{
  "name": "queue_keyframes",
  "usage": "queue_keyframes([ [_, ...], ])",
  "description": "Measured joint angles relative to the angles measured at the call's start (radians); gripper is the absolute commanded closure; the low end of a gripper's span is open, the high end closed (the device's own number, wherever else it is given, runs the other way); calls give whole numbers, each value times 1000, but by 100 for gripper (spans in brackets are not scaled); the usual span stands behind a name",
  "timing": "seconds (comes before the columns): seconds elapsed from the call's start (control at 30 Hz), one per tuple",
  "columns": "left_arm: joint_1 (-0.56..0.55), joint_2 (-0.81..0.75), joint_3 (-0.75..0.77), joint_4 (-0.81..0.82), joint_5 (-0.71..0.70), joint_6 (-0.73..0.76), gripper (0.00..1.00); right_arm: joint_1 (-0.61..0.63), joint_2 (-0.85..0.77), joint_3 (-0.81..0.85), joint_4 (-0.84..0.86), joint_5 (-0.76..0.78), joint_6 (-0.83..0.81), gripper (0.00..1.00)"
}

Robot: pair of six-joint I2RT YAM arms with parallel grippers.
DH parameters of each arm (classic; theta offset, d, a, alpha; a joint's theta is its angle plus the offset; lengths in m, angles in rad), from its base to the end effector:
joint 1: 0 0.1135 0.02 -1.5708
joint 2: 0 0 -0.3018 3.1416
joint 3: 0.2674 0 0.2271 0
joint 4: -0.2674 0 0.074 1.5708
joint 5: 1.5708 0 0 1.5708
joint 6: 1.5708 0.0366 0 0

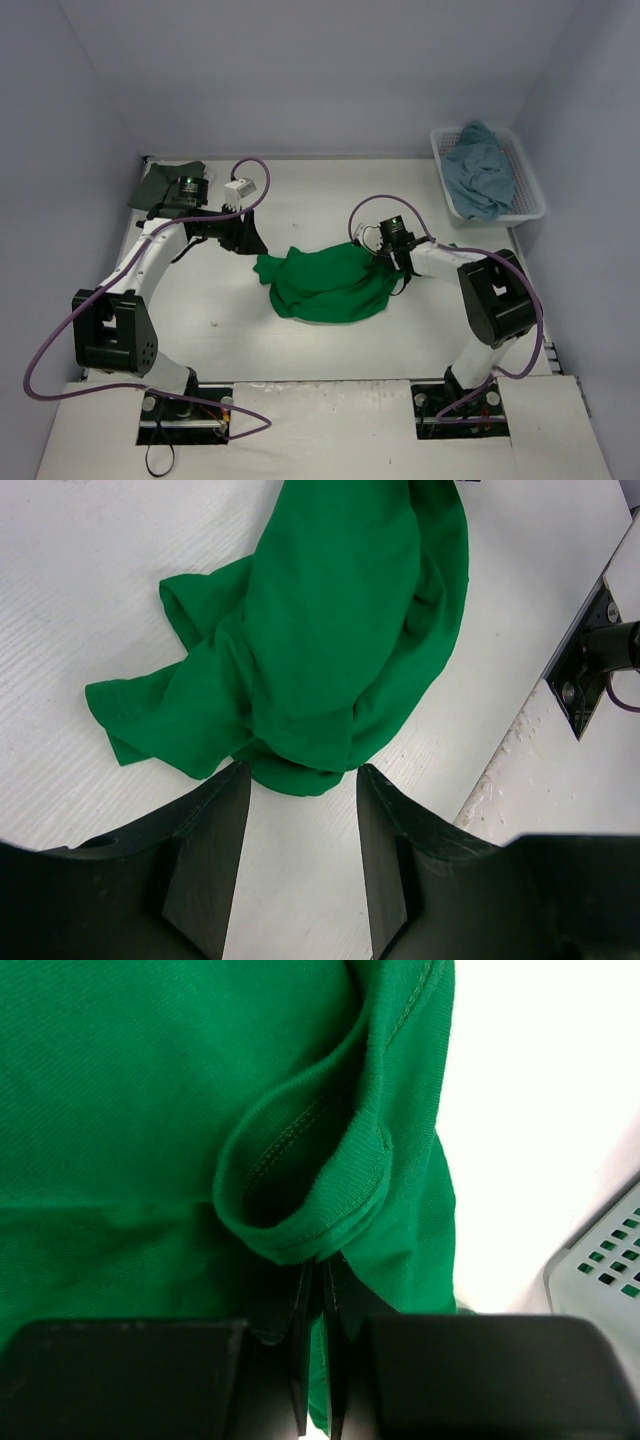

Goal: Fold and stack the t-shirts

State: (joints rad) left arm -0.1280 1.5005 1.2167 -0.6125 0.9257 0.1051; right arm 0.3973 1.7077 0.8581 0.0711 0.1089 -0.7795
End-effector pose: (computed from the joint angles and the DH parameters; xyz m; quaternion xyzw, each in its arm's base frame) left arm 0.2798 -0.0655 0.3358 0.2449 0.8215 -0.4247 0.2912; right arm 0.3053 0.1238 0.2101 -0.4938 0.7779 -0.1225 0.3687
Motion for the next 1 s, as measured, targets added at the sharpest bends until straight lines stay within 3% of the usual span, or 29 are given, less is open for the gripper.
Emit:
queue_keyframes([
  [0.23,0,3,0,0,0,0,59,-5,-27,28,-72,15,-6,100],
  [0.63,-14,59,24,-1,-5,2,59,-5,-142,241,-232,53,-25,100],
  [1.0,-193,285,320,14,-92,29,59,-18,-262,324,-332,85,-6,100],
])
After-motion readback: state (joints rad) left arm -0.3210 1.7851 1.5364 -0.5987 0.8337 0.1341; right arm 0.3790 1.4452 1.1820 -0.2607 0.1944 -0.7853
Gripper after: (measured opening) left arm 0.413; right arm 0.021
